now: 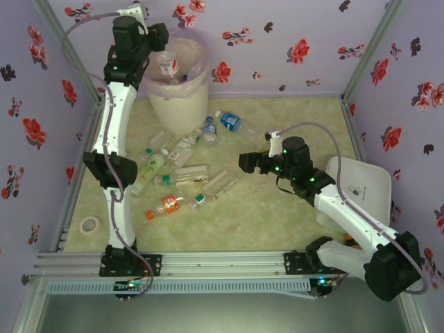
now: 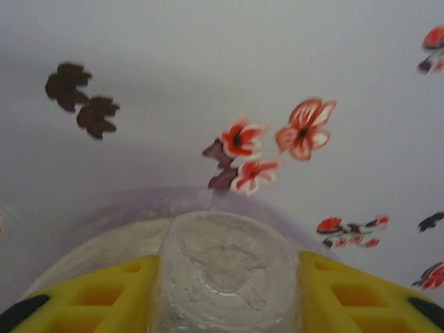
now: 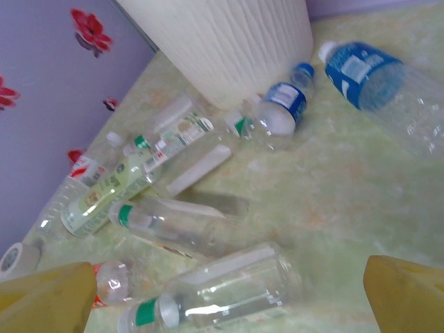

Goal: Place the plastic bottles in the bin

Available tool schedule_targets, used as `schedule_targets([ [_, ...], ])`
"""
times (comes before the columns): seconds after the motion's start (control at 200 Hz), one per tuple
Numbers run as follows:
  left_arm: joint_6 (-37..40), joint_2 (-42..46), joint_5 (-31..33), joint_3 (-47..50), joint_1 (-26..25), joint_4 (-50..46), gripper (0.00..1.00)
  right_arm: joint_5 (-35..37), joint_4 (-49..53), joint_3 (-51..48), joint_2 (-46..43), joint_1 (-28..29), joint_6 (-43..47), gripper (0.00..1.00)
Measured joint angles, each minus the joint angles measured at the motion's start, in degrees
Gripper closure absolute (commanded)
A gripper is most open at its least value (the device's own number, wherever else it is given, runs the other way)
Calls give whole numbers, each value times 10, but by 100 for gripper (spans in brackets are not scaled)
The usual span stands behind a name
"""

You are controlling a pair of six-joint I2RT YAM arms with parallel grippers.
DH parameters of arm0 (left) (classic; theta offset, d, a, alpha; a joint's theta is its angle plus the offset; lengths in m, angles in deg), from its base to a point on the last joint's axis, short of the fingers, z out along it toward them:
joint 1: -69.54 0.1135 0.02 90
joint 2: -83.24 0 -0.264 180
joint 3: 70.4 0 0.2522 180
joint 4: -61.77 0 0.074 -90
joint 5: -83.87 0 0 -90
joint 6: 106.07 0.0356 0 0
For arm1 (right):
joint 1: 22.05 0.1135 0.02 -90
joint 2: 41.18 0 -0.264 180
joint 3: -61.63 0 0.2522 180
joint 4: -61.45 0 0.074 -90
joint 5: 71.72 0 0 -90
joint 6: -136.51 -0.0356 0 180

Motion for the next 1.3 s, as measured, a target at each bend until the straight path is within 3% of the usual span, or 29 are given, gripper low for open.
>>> schedule_targets([
  [0.205, 39, -3, -2, 52, -1, -32, 72, 25, 68, 53, 82, 2, -109, 9],
  [0.305, 66, -14, -6, 50, -3, -58, 71, 59, 80, 59, 111, 29, -176, 10],
  [0.515, 117, -39, -23, 49, -11, -108, 37, 135, 81, 57, 144, 101, -307, 13],
  [0.825, 140, -53, -46, -7, -11, -136, 6, 190, 83, 67, 217, 139, -439, 13],
  [1.07, 140, -22, -70, -52, 4, -157, 0, 214, 137, 121, 266, 214, -501, 13],
  [1.3, 140, 117, -96, 30, 40, -181, 0, 228, 174, 197, 339, 267, -537, 14],
])
